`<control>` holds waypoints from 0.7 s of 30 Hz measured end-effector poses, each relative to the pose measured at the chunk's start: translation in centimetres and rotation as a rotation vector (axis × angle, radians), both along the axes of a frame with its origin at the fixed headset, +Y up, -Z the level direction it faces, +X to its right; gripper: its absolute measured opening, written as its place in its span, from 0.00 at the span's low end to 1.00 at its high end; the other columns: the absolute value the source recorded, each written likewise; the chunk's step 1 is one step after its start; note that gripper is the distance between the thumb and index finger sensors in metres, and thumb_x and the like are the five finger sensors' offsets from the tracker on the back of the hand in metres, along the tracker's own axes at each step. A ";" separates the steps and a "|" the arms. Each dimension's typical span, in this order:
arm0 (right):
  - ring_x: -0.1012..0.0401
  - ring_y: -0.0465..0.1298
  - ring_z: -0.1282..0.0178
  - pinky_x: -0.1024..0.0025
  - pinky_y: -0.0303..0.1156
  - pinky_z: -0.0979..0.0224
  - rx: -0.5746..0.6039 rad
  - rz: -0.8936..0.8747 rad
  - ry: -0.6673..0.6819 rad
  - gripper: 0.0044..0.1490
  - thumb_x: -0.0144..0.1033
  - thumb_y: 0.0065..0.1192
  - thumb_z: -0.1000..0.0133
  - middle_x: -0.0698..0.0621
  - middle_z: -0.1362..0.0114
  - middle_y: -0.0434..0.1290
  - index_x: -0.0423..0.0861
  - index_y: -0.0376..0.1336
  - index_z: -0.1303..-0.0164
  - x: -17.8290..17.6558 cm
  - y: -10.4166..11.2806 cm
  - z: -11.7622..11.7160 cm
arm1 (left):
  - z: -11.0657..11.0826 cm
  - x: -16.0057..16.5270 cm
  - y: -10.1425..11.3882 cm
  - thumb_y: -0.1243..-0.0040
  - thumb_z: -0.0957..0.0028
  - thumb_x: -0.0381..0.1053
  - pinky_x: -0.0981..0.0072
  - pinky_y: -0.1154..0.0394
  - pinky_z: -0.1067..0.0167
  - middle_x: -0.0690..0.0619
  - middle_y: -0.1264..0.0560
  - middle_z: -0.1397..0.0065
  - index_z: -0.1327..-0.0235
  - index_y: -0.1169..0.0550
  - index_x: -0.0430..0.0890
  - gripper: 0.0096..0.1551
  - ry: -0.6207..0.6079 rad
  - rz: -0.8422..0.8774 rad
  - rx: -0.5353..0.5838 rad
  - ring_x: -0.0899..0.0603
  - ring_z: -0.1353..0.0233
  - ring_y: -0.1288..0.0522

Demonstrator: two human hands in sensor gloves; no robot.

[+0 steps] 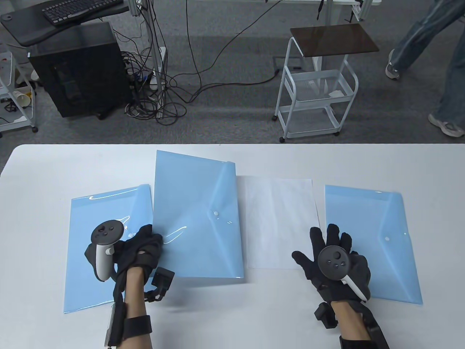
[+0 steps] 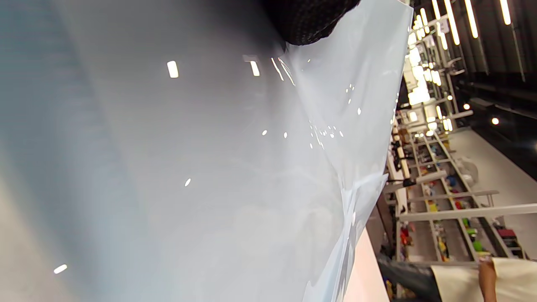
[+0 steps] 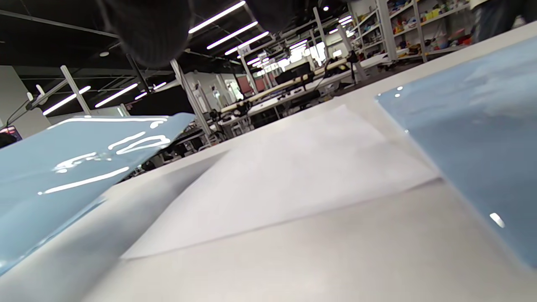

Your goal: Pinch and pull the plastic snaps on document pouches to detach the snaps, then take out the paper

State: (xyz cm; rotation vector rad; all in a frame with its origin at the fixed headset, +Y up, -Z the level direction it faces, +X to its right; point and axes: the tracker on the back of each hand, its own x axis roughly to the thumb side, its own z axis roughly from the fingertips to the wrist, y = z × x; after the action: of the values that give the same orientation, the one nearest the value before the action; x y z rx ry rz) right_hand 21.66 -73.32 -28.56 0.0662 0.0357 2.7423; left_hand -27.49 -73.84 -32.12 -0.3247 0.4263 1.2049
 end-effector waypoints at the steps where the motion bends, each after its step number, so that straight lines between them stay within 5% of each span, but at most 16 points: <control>1: 0.20 0.42 0.20 0.12 0.45 0.34 -0.001 0.001 0.000 0.56 0.66 0.53 0.40 0.25 0.09 0.39 0.43 0.46 0.10 0.0 0.0 0.0 | -0.3 -0.1 -0.2 0.46 0.40 0.42 0.58 0.16 0.56 0.47 0.19 0.40 0.28 0.31 0.46 0.25 0.005 -0.004 -0.006 0.43 0.54 0.14; 21: 0.20 0.42 0.20 0.11 0.44 0.35 -0.022 0.021 0.007 0.56 0.66 0.54 0.40 0.24 0.09 0.40 0.43 0.46 0.11 -0.1 -0.3 0.2 | -4.8 -0.2 -3.8 0.40 0.41 0.45 0.57 0.16 0.54 0.47 0.20 0.38 0.21 0.38 0.42 0.35 0.063 -0.124 -0.056 0.43 0.52 0.14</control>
State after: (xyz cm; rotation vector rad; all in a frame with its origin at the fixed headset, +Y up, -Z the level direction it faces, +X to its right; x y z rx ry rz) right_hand 21.52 -73.59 -28.37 0.0694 0.0688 2.7622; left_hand -27.71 -77.61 -36.95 -0.3050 0.5281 1.0855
